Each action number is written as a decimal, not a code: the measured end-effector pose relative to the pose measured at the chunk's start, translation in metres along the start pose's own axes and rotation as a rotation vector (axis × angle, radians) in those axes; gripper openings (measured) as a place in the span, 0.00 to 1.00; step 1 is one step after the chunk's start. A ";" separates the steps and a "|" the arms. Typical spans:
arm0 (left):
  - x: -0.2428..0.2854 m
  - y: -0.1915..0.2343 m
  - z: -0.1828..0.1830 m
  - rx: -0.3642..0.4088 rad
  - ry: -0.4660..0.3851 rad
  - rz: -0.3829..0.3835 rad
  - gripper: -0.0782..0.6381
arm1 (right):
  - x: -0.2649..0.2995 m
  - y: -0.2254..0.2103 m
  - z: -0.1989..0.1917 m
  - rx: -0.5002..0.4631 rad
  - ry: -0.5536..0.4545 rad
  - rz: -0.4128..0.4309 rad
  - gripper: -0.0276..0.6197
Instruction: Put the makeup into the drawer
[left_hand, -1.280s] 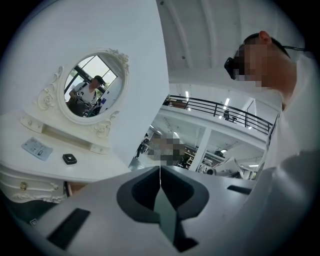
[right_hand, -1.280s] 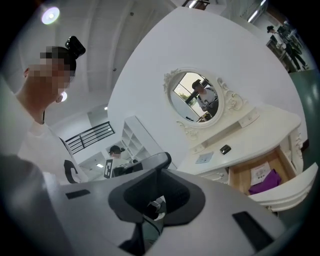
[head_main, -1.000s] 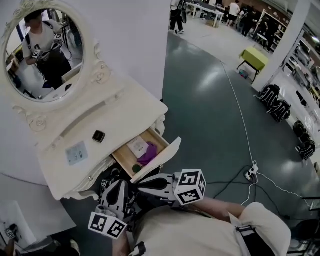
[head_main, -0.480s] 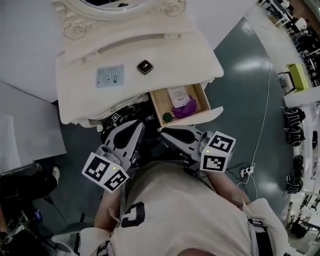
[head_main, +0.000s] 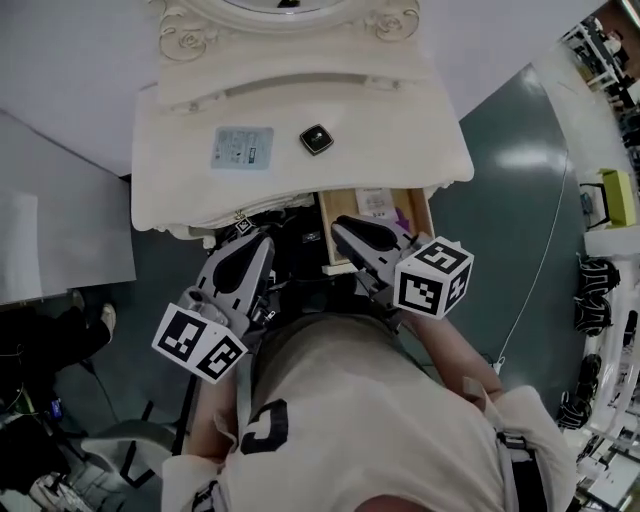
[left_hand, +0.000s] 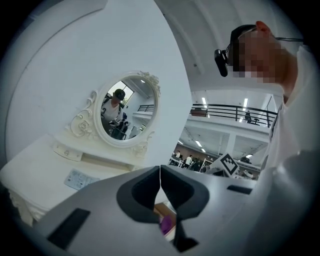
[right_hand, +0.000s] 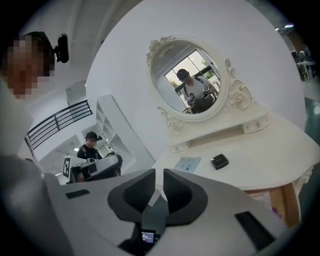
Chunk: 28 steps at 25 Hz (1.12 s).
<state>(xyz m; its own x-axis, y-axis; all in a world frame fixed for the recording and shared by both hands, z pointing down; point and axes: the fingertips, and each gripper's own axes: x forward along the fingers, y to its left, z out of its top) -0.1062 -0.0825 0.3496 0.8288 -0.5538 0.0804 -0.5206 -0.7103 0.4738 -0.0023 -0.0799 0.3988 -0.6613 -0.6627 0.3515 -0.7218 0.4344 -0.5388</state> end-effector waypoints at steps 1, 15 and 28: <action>0.001 0.003 0.000 -0.005 0.001 0.018 0.19 | 0.002 -0.004 0.002 -0.004 0.011 0.013 0.10; 0.029 0.010 0.002 -0.024 -0.009 0.106 0.19 | 0.076 -0.114 0.019 -0.137 0.101 -0.093 0.47; 0.044 0.011 -0.014 -0.064 0.064 0.112 0.19 | 0.167 -0.224 -0.002 -0.302 0.307 -0.320 0.50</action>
<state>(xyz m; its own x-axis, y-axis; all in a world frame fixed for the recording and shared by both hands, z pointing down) -0.0727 -0.1084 0.3711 0.7789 -0.5975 0.1906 -0.5979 -0.6157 0.5133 0.0484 -0.2868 0.5798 -0.3956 -0.6013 0.6943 -0.8936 0.4267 -0.1396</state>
